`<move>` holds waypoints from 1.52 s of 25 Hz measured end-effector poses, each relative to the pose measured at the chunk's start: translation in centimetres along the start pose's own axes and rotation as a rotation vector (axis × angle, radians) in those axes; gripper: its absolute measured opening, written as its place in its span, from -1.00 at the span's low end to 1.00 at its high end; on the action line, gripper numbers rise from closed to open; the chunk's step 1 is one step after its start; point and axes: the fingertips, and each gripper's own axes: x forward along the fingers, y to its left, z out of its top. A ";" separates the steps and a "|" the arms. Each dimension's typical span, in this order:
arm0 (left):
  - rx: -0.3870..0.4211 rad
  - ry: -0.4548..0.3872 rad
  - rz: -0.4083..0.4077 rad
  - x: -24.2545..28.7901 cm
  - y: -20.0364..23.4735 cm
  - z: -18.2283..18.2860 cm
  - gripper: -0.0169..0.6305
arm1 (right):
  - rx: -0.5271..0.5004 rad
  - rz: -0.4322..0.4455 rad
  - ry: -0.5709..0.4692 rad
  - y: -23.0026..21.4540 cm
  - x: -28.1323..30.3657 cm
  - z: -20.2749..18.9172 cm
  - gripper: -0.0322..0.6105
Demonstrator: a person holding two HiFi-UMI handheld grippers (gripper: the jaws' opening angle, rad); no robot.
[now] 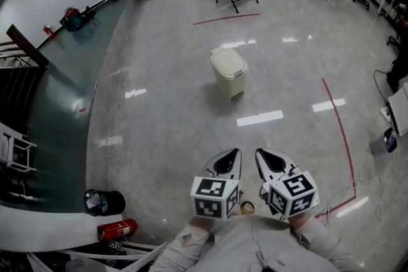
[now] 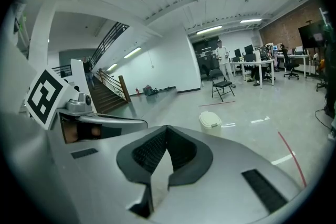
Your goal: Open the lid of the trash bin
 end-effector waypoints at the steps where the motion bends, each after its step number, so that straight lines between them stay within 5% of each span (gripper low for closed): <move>1: 0.000 0.004 -0.001 0.3 0.4 0.2 -0.93 | 0.003 0.000 0.003 -0.1 0.5 0.2 -0.89; 23: 0.073 0.025 -0.068 7.0 15.1 9.9 -0.93 | -0.019 -0.035 -0.032 0.0 17.1 9.5 -0.89; 38: 0.050 0.073 -0.100 11.0 20.7 11.1 -0.93 | 0.020 -0.076 -0.010 -1.3 23.2 10.8 -0.89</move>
